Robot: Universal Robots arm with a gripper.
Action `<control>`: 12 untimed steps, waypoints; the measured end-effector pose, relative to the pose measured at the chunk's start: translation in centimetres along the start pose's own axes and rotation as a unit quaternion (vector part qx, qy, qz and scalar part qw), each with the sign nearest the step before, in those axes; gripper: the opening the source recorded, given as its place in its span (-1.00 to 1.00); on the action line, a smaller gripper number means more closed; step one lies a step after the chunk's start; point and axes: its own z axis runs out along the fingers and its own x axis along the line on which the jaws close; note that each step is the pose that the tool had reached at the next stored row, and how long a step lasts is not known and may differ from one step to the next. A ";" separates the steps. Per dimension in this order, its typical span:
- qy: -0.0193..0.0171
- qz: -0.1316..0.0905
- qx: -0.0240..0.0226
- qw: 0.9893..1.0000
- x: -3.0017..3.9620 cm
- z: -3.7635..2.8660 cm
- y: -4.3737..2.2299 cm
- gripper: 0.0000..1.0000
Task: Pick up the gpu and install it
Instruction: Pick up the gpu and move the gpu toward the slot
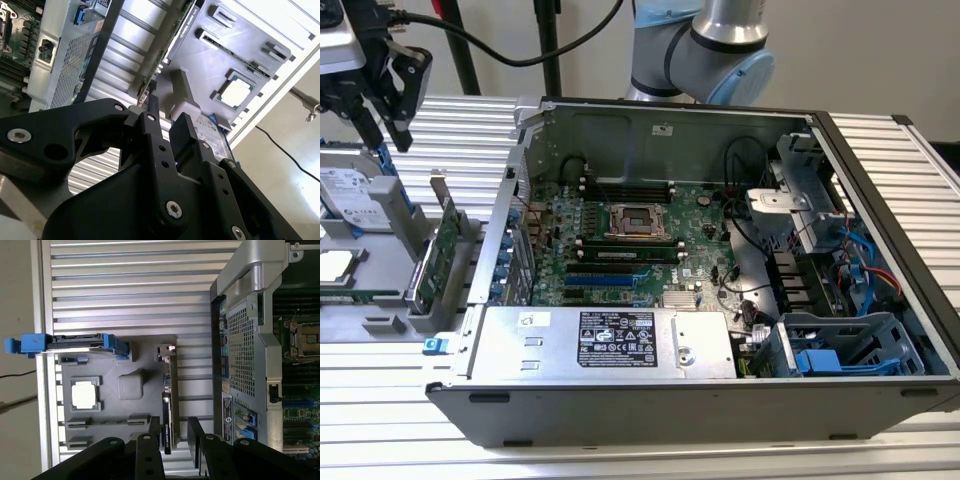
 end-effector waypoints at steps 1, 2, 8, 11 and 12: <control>0.000 0.000 0.000 1.000 0.00 0.03 0.00 1.00; 0.000 0.000 0.000 1.000 0.00 0.07 0.00 1.00; 0.000 -0.001 0.000 1.000 0.00 0.27 -0.13 1.00; 0.000 -0.001 0.000 1.000 -0.01 0.44 -0.29 1.00; 0.000 -0.001 0.000 1.000 -0.01 0.50 -0.34 1.00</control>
